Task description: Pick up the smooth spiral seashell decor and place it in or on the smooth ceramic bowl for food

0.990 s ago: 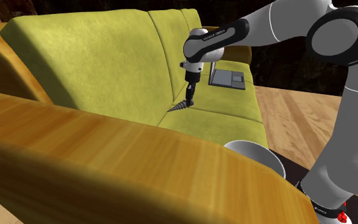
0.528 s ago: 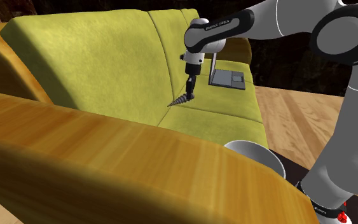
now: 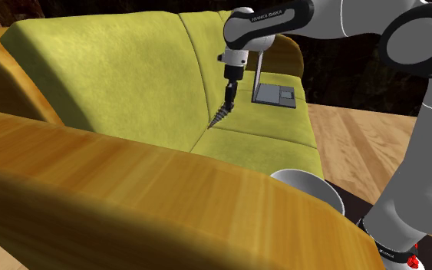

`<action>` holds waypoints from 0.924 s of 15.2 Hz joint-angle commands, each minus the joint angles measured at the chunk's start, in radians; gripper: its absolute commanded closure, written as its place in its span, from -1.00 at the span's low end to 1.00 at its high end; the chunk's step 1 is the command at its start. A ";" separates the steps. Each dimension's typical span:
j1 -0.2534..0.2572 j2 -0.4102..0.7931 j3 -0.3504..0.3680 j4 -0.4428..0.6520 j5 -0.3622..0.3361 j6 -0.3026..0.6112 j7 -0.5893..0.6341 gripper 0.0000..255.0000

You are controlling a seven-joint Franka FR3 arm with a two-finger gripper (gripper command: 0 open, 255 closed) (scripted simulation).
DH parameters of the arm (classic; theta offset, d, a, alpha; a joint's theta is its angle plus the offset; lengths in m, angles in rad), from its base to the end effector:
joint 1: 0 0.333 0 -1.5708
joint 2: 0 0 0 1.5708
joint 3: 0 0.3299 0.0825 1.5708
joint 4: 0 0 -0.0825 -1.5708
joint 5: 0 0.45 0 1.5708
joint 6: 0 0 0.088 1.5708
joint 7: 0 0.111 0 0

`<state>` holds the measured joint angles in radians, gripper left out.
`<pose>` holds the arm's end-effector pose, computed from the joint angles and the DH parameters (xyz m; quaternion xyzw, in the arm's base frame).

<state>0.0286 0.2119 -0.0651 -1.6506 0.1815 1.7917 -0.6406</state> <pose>0.6853 -0.0060 0.4723 -0.9575 -0.2748 0.0061 0.0879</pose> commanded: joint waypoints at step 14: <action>0.024 -0.254 0.016 -0.209 -0.015 -0.037 0.049 1.00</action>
<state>0.0470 0.0088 -0.0540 -1.7982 0.1687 1.7424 -0.6005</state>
